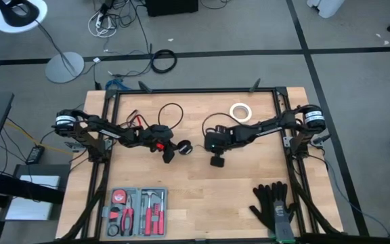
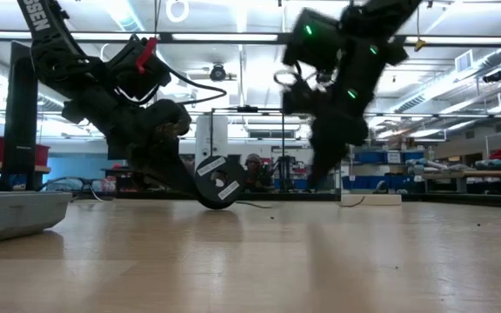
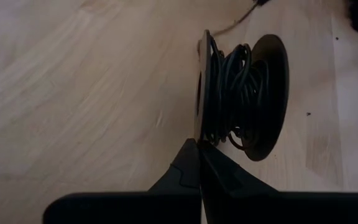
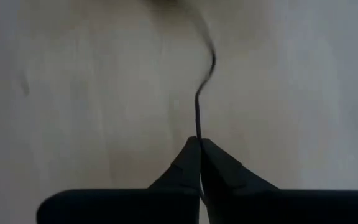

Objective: Coil cords
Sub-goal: Coil the black wire on the black spool

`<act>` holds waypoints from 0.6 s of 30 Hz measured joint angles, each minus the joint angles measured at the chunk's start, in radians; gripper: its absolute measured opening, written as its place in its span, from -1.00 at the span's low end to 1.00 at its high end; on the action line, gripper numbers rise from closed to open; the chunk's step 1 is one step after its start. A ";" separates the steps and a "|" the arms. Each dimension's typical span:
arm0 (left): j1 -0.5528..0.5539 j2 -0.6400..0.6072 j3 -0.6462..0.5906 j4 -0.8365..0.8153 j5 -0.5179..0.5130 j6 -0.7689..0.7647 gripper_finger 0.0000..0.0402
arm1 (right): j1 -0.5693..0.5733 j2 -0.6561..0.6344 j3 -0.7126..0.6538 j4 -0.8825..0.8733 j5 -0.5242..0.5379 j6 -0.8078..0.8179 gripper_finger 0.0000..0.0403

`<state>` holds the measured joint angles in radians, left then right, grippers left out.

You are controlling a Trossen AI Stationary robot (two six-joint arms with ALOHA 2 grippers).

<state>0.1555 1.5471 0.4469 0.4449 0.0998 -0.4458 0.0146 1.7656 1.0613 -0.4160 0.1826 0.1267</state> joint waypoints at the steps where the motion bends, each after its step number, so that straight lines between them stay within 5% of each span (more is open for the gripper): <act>1: 0.000 0.000 0.000 -0.003 0.000 0.000 -1.00 | -0.002 -0.001 0.020 -0.001 0.002 0.020 -0.98; 18: 0.000 0.000 0.000 0.009 -0.036 -0.018 -1.00 | -0.009 0.002 0.134 0.378 -0.058 0.108 -1.00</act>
<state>0.1551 1.5471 0.4469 0.4542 0.0636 -0.4633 0.0060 1.7676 1.1950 -0.0381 0.1245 0.2352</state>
